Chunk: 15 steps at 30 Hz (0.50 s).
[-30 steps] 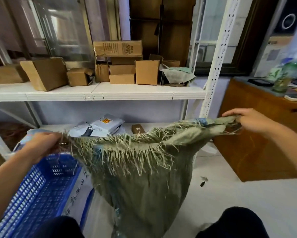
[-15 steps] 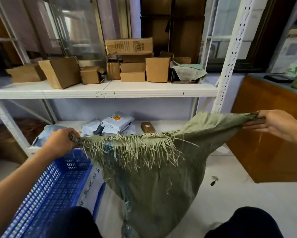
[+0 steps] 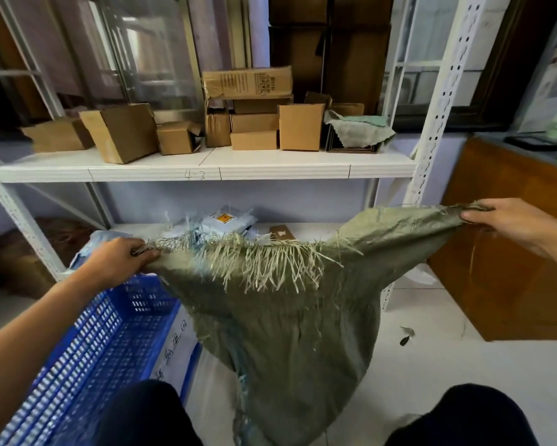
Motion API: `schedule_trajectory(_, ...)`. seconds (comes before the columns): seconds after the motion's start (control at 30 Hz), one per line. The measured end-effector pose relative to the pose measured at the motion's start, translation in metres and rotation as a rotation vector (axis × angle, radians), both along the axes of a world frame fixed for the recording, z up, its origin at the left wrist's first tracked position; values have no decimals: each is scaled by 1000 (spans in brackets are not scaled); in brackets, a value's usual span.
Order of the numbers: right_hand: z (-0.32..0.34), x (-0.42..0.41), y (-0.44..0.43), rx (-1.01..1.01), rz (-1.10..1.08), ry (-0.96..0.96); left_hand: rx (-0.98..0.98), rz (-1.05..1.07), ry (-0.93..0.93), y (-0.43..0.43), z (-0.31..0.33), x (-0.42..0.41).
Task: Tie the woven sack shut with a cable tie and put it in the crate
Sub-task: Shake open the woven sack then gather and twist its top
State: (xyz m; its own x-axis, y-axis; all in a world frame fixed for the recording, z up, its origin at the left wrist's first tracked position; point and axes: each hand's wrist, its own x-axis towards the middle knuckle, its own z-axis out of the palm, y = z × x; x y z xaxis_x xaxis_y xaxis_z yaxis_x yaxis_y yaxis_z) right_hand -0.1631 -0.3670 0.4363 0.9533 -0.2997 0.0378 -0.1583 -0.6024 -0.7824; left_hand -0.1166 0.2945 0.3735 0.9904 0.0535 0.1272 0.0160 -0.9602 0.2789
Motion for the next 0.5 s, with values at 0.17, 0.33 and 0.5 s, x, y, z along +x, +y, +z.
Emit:
schedule_trajectory(0.17, 0, 0, 32, 332, -137, -67, -319, 64, -7, -5, -6, 8)
schedule_trajectory(0.33, -28, 19, 43, 563, -241, -206, -1165, 226, -45, -35, -16, 10)
schedule_trajectory(0.5, -37, 15, 90, 537, -202, -131, -937, 291, -132, -47, -34, 15)
